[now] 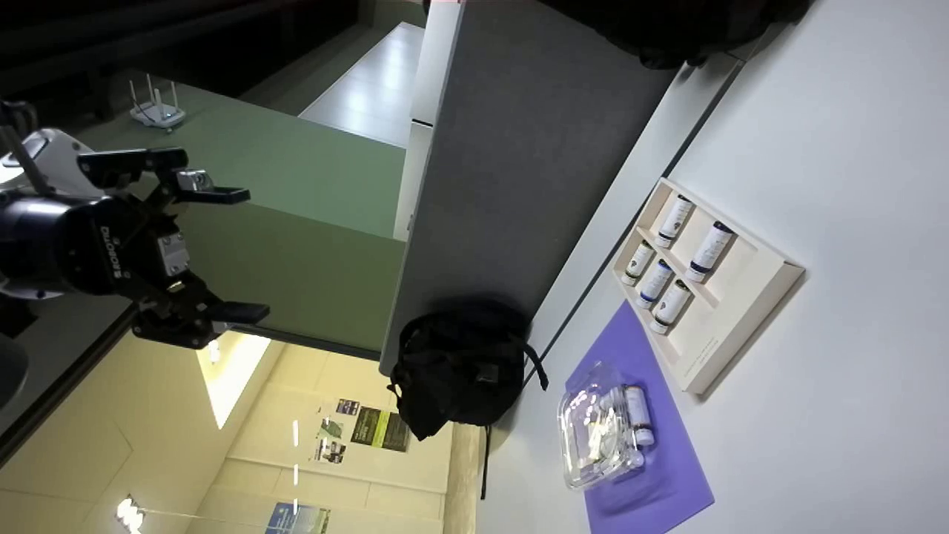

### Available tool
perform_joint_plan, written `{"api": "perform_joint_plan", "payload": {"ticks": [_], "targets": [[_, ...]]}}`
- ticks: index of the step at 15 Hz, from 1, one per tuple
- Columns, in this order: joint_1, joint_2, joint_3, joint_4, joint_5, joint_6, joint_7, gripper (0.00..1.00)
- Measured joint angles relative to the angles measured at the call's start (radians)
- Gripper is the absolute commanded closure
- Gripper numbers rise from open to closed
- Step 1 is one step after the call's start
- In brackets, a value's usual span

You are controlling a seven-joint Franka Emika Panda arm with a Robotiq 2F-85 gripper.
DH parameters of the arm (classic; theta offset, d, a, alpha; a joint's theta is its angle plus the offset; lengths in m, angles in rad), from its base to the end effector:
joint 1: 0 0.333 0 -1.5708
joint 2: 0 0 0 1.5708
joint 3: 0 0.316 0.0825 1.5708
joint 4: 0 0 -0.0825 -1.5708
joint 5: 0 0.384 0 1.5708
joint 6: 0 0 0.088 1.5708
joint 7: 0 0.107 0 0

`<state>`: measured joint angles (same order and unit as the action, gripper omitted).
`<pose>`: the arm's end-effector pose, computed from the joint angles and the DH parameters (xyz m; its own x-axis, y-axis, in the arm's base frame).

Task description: Remove the bottle from the left side of the tray and put it on the table

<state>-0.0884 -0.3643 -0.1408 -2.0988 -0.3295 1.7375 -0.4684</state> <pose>0.4269 -0.1379 0.5713 0.9510 0.2813 -0.1282 0.3049 -0.9218 0.2392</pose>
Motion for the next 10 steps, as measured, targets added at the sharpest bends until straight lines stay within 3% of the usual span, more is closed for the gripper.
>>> {"api": "perform_joint_plan", "payload": {"ticks": [4,10], "targets": [[-0.001,0.087,-0.013,0.010,0.099,0.103,0.130,0.00],[0.001,0.406,0.010,0.101,0.304,0.236,0.358,0.00]]}}
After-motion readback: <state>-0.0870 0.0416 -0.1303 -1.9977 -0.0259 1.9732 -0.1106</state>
